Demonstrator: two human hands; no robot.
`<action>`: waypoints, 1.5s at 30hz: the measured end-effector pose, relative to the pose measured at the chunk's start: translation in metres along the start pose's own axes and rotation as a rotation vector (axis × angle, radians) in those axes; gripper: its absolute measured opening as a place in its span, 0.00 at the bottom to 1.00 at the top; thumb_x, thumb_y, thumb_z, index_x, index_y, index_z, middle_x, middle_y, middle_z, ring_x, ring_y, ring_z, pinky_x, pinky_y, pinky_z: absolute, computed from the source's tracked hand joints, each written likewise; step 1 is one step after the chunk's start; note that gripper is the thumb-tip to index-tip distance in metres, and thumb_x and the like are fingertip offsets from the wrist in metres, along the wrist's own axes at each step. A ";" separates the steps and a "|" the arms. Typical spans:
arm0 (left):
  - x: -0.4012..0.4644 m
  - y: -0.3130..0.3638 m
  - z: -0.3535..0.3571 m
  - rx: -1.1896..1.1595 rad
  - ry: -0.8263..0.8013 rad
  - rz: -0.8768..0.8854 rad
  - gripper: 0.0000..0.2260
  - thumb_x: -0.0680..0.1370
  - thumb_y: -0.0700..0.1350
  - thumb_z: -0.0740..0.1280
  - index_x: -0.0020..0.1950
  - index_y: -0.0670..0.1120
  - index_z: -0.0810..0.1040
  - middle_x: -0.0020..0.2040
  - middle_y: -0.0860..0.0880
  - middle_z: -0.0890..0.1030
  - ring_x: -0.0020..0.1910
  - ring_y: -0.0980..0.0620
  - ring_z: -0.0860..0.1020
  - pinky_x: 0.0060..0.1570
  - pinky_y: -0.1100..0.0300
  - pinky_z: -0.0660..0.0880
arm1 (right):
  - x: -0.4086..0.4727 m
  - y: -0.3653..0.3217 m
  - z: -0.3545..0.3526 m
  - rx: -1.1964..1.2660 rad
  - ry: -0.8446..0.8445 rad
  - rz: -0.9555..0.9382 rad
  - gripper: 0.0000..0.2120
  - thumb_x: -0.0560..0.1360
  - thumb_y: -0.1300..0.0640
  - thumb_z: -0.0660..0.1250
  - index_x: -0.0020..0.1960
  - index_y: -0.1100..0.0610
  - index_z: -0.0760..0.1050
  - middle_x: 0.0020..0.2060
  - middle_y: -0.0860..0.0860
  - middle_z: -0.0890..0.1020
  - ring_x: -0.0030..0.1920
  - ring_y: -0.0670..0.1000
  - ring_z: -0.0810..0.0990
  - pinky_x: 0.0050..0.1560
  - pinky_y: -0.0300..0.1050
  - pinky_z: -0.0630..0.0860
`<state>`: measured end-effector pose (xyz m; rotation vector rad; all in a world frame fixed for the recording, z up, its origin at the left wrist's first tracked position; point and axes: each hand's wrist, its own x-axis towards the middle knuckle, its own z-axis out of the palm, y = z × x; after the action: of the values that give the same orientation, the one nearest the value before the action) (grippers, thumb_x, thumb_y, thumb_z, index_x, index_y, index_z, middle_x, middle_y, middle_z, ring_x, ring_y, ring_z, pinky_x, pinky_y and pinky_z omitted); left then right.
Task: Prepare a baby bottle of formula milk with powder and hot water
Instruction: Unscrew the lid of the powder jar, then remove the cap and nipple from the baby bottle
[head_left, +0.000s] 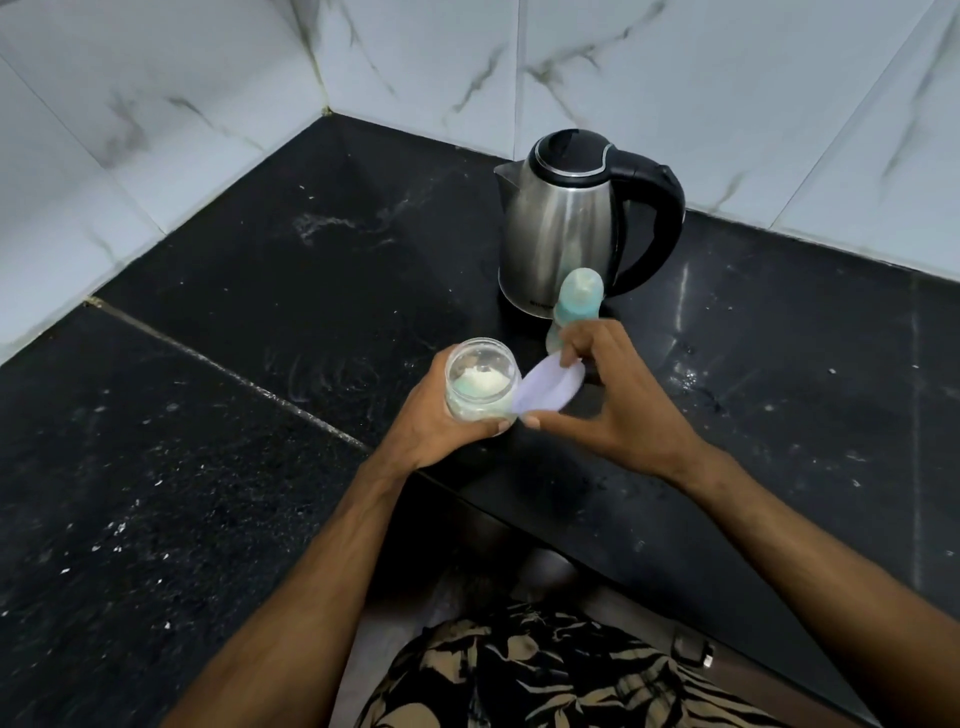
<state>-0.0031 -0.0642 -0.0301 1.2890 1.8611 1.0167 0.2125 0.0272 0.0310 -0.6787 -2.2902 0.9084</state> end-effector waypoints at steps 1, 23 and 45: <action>0.000 -0.002 0.000 -0.001 0.001 -0.007 0.41 0.64 0.49 0.83 0.70 0.58 0.65 0.62 0.63 0.76 0.61 0.68 0.74 0.57 0.73 0.69 | -0.011 0.005 0.003 0.025 -0.013 0.025 0.27 0.65 0.46 0.80 0.53 0.56 0.69 0.56 0.51 0.71 0.58 0.50 0.72 0.56 0.38 0.73; -0.002 -0.005 0.007 -0.039 0.041 -0.036 0.41 0.66 0.45 0.82 0.72 0.55 0.64 0.63 0.63 0.74 0.60 0.73 0.71 0.56 0.79 0.66 | -0.075 0.062 0.070 -0.095 -0.227 0.116 0.32 0.68 0.49 0.77 0.67 0.52 0.66 0.69 0.48 0.62 0.66 0.48 0.67 0.60 0.44 0.74; 0.023 0.075 -0.001 -0.040 0.222 0.184 0.36 0.70 0.52 0.79 0.75 0.51 0.67 0.72 0.55 0.72 0.71 0.61 0.69 0.70 0.63 0.65 | 0.064 0.075 -0.011 -0.073 0.162 0.260 0.33 0.72 0.52 0.75 0.71 0.59 0.64 0.66 0.56 0.69 0.64 0.53 0.71 0.65 0.48 0.72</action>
<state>0.0224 -0.0261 0.0339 1.3910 1.8985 1.3345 0.1925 0.1204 0.0036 -1.0614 -2.1315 0.8538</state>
